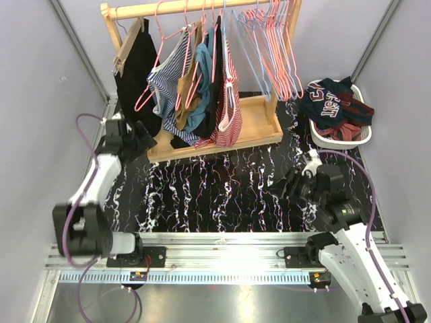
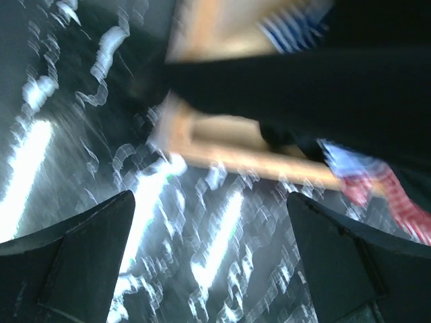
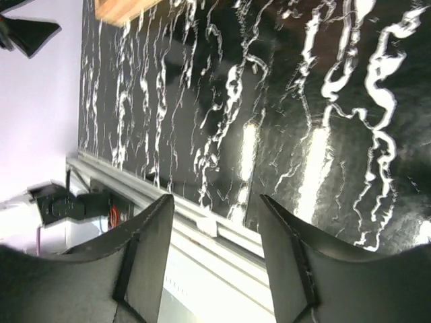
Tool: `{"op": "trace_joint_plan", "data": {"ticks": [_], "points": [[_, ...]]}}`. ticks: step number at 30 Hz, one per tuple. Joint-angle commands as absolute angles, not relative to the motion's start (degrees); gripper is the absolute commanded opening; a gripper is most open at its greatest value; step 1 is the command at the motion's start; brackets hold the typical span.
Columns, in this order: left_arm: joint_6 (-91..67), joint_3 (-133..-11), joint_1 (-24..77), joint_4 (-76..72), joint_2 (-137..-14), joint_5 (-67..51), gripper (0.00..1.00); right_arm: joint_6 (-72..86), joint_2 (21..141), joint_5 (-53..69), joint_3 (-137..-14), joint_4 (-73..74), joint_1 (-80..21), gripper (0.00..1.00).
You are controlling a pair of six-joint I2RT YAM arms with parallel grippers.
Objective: Remove the tank top from the hanger
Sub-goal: Grab a hanger with a tank top on it with the right arm
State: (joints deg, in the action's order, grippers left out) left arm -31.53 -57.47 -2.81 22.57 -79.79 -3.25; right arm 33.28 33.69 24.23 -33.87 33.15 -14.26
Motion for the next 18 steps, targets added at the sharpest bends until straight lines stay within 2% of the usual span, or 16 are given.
{"op": "trace_joint_plan", "data": {"ticks": [1,5,6,10,13,18], "points": [[-34.63,-48.83,-1.06,19.25,-65.16,-11.60,0.99,27.61,38.13,32.77,-39.61,28.39,-14.68,0.61],[-36.73,-39.74,1.75,20.47,-44.95,-14.49,0.99,23.47,43.76,39.71,-47.78,27.86,-15.03,0.62],[-36.74,-38.94,2.19,22.13,-37.95,-15.72,0.99,22.07,46.12,39.47,-50.07,28.12,-15.38,0.62],[-33.93,-40.34,3.16,29.17,-28.84,-20.82,0.99,18.82,54.47,32.36,-64.48,31.98,-21.94,0.62],[-31.12,-42.09,3.25,31.81,-27.25,-28.46,0.99,14.95,62.82,13.27,-83.33,37.06,-30.72,0.63],[-26.99,-44.38,3.34,35.76,-28.04,-37.17,0.99,10.12,79.67,-5.08,-105.17,42.88,-34.54,0.69]]}}
